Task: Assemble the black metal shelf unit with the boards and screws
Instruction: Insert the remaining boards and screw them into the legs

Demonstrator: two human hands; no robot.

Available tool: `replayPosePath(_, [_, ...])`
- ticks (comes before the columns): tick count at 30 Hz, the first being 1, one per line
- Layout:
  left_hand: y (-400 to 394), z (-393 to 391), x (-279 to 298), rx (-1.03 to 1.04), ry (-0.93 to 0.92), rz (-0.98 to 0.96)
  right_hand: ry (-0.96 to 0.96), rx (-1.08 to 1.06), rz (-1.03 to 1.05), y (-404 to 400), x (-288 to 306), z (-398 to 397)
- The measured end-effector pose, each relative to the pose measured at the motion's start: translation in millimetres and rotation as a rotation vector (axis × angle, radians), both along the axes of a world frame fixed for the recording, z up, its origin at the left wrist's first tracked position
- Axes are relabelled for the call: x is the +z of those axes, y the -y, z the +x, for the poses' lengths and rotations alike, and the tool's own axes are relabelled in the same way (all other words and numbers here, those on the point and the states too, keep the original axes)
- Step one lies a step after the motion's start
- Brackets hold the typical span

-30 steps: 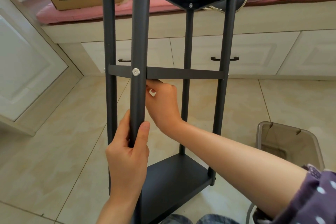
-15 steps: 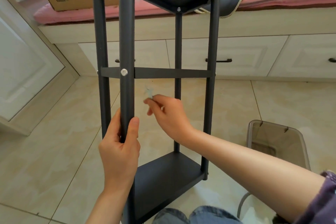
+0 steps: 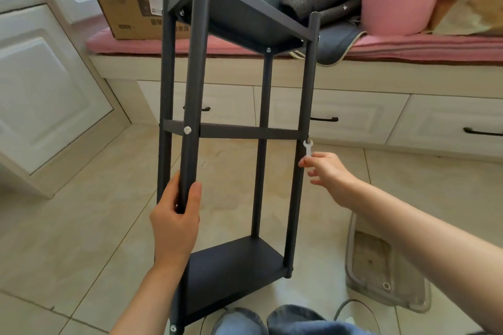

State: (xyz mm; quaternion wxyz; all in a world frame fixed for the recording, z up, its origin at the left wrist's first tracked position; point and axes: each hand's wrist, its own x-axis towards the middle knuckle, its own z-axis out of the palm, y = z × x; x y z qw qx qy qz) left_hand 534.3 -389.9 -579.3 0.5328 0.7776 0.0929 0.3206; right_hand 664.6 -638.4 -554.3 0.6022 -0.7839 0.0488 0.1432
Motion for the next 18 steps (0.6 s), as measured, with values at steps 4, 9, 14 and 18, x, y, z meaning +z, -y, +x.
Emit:
replayPosePath(4, [-3, -2, -6, 0.028, -0.011, 0.034, -0.005, -0.186, 0.2, 11, 9, 25])
replayPosePath(9, [-7, -3, -10, 0.055, -0.013, 0.051, -0.001, -0.123, 0.368, 6, 25, 53])
replayPosePath(14, [-14, -3, -13, 0.064, -0.003, 0.069, -0.002, -0.114, 0.372, -7, 25, 65])
replayPosePath(18, [-20, -1, -16, 0.084, 0.01, 0.097, 0.01, -0.165, 0.483, -12, 23, 68])
